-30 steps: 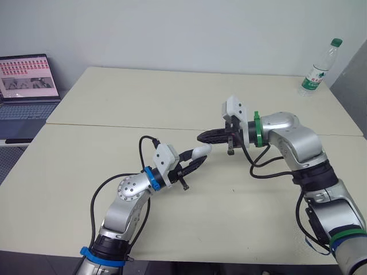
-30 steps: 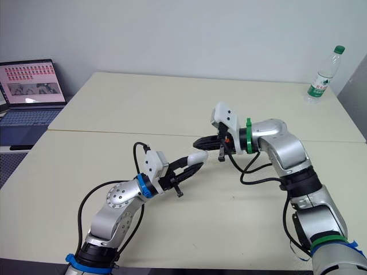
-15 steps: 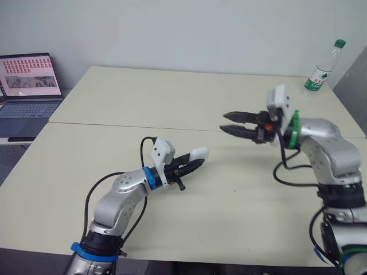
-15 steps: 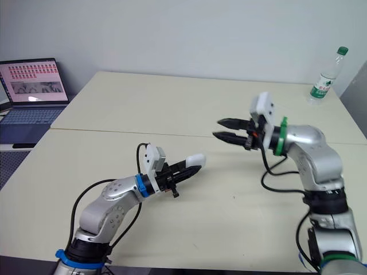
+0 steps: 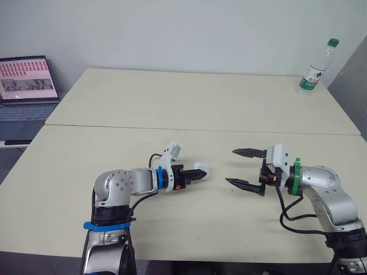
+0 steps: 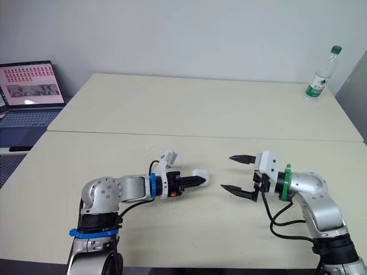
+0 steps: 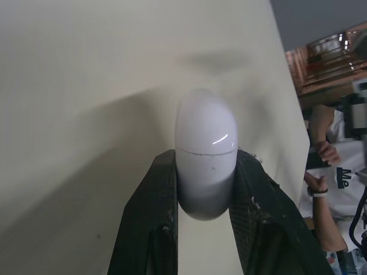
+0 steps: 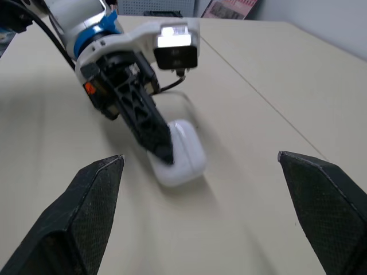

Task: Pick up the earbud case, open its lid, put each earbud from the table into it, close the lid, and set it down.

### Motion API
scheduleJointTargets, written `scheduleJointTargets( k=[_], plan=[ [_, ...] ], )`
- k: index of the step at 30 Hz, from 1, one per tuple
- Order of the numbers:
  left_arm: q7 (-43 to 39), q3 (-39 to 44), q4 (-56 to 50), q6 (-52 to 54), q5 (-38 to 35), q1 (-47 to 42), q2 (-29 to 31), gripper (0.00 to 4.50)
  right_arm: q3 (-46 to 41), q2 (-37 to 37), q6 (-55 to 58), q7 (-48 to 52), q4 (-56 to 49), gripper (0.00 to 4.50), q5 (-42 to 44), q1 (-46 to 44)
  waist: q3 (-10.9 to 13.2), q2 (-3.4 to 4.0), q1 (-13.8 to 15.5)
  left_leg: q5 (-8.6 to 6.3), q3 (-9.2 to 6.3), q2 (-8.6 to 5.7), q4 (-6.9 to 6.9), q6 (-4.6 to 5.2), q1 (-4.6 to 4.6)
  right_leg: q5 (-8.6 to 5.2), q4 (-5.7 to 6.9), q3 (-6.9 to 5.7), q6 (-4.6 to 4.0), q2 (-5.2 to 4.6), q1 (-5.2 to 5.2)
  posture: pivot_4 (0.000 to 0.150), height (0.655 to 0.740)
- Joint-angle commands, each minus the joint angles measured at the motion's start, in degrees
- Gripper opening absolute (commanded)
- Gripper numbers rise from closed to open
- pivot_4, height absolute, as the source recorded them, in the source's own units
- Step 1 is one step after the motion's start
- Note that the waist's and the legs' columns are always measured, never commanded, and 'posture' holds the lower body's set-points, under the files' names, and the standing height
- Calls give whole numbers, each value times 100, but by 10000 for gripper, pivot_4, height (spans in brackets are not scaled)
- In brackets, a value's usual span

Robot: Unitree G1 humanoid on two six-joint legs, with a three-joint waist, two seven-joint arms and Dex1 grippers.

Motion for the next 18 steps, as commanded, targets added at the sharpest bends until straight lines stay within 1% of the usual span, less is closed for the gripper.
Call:
scheduleJointTargets(
  k=[1,3,5,7,10,13,14,16,18],
  plan=[
    [286,252,120,360,152,-19,-96,8123,-64,51,-81,-236,-251,44706,27,-29,0,0,10,3,0,-2,0,-5,0,8,-1,0,-13,-1,0,1500,7400],
    [361,360,94,497,201,13,-100,15284,-74,63,-53,-296,-266,45000,46,-46,-1,-1,10,6,2,-5,0,-11,0,8,-3,2,-13,-3,3,1500,7400],
    [388,444,0,613,220,94,-21,20288,-82,49,-29,-322,-269,45000,80,-61,-2,0,8,6,6,-5,0,-11,2,8,-2,6,-13,-4,3,1500,7400],
    [442,546,-120,652,121,246,131,26521,-89,26,-58,-297,-222,45000,93,-64,-4,2,0,6,5,-2,-2,-12,6,8,-1,5,-13,-2,4,1500,7400],
    [531,708,-424,655,-233,605,487,34529,-101,-10,-183,-191,-62,45000,85,-58,-9,1,-50,8,6,4,-8,-15,14,8,0,7,-13,4,5,1500,7400],
    [709,934,-876,655,-676,1194,927,43600,-128,-27,-218,-88,72,45000,159,-53,-14,1,-145,8,6,13,-14,-17,24,7,2,16,-15,16,7,1500,7400],
    [746,1114,-1094,655,-828,1459,1124,44645,-104,-62,-290,8,131,45000,154,-50,-14,1,-161,8,7,14,-19,-17,30,7,4,20,-16,18,8,1500,7400],
    [648,1358,-1529,655,-964,1808,1533,44645,-100,-128,-409,177,266,45000,156,-54,-15,-1,-217,7,8,17,-23,-17,41,2,8,22,-22,22,11,1500,7400],
    [303,1480,-1818,436,-984,1954,1963,44645,-147,-186,-439,277,416,45000,182,-121,-15,0,-227,7,6,19,-24,-17,48,-3,15,21,-27,25,13,1500,7400]
  ],
)
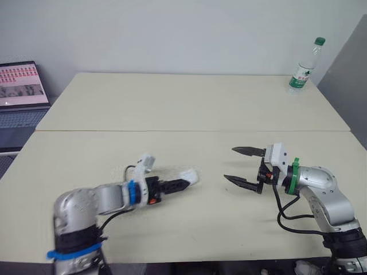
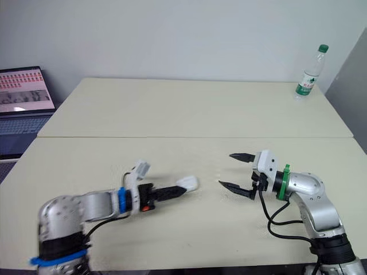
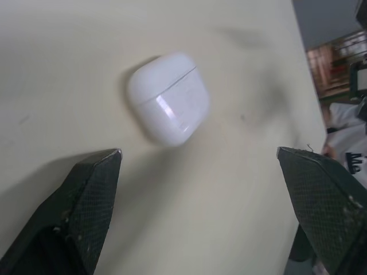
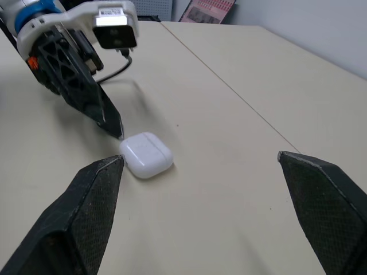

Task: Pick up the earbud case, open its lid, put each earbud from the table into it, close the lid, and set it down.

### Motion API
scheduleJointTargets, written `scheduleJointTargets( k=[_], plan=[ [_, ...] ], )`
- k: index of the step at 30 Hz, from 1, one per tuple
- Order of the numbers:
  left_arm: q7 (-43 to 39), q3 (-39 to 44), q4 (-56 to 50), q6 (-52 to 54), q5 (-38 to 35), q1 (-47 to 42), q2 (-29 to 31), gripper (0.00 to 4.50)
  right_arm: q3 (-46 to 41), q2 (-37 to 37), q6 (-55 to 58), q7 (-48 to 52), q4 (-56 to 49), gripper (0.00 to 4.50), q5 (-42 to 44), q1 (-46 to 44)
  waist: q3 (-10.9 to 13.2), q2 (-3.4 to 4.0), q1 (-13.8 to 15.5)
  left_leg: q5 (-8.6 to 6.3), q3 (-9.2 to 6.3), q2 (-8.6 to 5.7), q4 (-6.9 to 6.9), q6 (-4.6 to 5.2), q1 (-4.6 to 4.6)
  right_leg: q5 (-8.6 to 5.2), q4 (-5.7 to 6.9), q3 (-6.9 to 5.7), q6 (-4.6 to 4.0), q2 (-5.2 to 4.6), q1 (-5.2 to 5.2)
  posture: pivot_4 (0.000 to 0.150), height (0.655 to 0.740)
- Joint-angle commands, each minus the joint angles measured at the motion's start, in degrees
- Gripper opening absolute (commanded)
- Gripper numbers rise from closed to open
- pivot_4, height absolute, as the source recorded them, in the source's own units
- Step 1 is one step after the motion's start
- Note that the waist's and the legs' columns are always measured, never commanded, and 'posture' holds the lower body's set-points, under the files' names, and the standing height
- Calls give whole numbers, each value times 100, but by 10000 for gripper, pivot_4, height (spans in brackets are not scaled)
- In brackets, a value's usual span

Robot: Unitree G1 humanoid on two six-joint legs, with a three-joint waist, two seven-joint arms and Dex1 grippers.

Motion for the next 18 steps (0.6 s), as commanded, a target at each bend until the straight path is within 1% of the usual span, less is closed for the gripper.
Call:
scheduleJointTargets(
  k=[1,2,4,6,7,9,10,13,18],
  plan=[
    [-459,275,-288,-794,530,349,914,44645,-176,-160,-134,264,134,45000,209,-159,2,-2,-6,0,0,-1,1,0,4,-9,11,-1,1,0,0,1500,7400],
    [-1117,192,-412,-1631,830,416,1345,44645,-222,-246,-54,359,181,45000,284,-210,6,0,-1,1,1,-3,1,0,7,-21,16,1,12,1,-1,1500,7400],
    [-2036,92,-336,-2869,1324,459,1956,44645,-308,-412,108,515,237,45000,453,-297,20,-7,29,14,-1,-6,2,-23,-2,-26,24,-2,2,0,-12,1500,7400],
    [-2672,23,-53,-3684,1705,491,2367,44645,-373,-556,231,640,277,45000,595,-366,20,-4,111,20,1,-8,3,-34,-14,-28,18,-5,-4,-5,-18,1500,7400],
    [-3090,-6,81,-4419,2116,602,2644,44645,-412,-648,334,691,297,45000,663,-441,20,0,133,20,7,-11,2,-33,-14,-28,11,-3,-6,-11,-16,1500,7400],
    [-3565,1,335,-5321,2605,757,2931,44645,-450,-793,488,720,384,45000,680,-600,23,5,155,17,19,-15,-1,-29,-23,-21,-7,-4,-16,-26,-17,1500,7400],
    [-3759,67,380,-5614,2679,846,2959,44645,-476,-848,645,710,427,45000,736,-690,23,5,164,15,20,-14,-4,-25,-29,-11,-22,-8,-27,-30,-18,1500,7400],
    [-3795,135,448,-6070,2806,959,2784,44645,-565,-935,1009,631,590,45000,891,-1012,25,2,190,3,26,-13,-1,-5,-42,-11,-30,-12,-25,-40,-24,1500,7400],
    [-3835,-52,536,-6368,3005,985,2646,44645,-675,-966,1306,515,631,45000,935,-1192,25,1,232,-5,16,-11,-1,5,-48,-10,-29,-26,-24,-42,-26,1500,7400]
  ],
)
